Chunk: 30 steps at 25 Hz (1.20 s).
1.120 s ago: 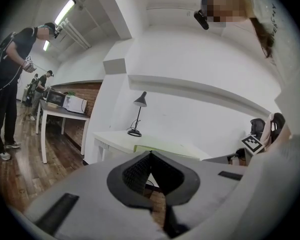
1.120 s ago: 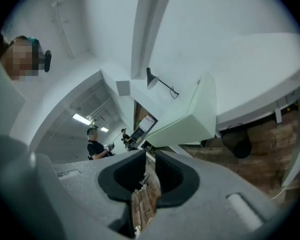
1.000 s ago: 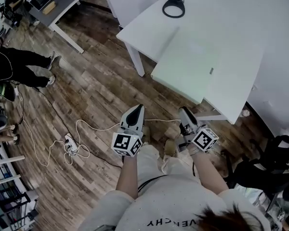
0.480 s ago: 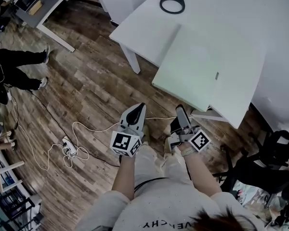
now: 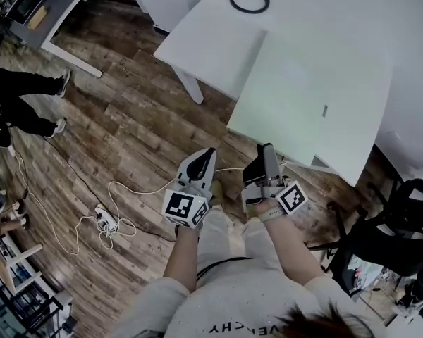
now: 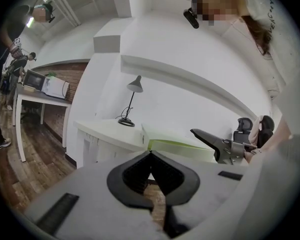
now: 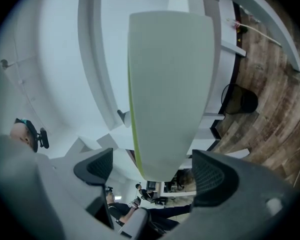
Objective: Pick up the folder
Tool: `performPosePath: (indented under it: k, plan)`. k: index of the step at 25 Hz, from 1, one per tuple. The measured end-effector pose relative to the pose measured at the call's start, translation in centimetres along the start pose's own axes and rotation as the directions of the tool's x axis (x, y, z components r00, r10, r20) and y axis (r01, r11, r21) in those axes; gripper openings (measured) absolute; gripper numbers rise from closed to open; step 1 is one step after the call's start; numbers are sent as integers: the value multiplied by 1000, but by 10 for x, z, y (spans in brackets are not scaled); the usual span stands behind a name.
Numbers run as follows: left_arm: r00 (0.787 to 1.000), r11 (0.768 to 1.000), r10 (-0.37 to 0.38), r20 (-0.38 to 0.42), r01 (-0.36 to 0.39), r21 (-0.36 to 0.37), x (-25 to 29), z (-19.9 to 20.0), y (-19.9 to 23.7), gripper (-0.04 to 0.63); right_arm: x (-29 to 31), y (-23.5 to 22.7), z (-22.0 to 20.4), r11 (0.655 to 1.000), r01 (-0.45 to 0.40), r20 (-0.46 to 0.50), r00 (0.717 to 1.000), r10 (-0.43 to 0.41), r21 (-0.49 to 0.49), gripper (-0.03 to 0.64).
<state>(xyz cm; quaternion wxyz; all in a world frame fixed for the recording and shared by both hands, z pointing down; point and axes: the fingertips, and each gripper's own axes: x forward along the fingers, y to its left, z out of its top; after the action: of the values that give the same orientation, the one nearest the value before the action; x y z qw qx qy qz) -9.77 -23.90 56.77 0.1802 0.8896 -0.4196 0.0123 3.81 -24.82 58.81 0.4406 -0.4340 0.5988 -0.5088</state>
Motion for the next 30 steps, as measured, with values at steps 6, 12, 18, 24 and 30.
performPosePath:
  k: [6, 12, 18, 24, 30]
  plan:
    - [1000, 999, -22, -15, 22, -38, 14, -5, 18, -2, 21, -17, 4, 998, 29, 92, 995, -34, 59, 477]
    - [999, 998, -37, -31, 35, -47, 20, -9, 28, -2, 27, -26, 15, 995, 35, 175, 983, -52, 96, 477]
    - [998, 997, -53, -40, 51, -57, 26, -14, 29, -2, 34, -30, 27, 992, 31, 225, 973, -58, 121, 475]
    - [998, 997, -50, -46, 47, -62, 27, -18, 33, -2, 38, -27, 31, 996, 18, 239, 970, -38, 85, 381]
    - [998, 997, -42, -44, 39, -62, 27, -17, 36, -2, 38, -22, 33, 999, 19, 225, 974, -27, 38, 296]
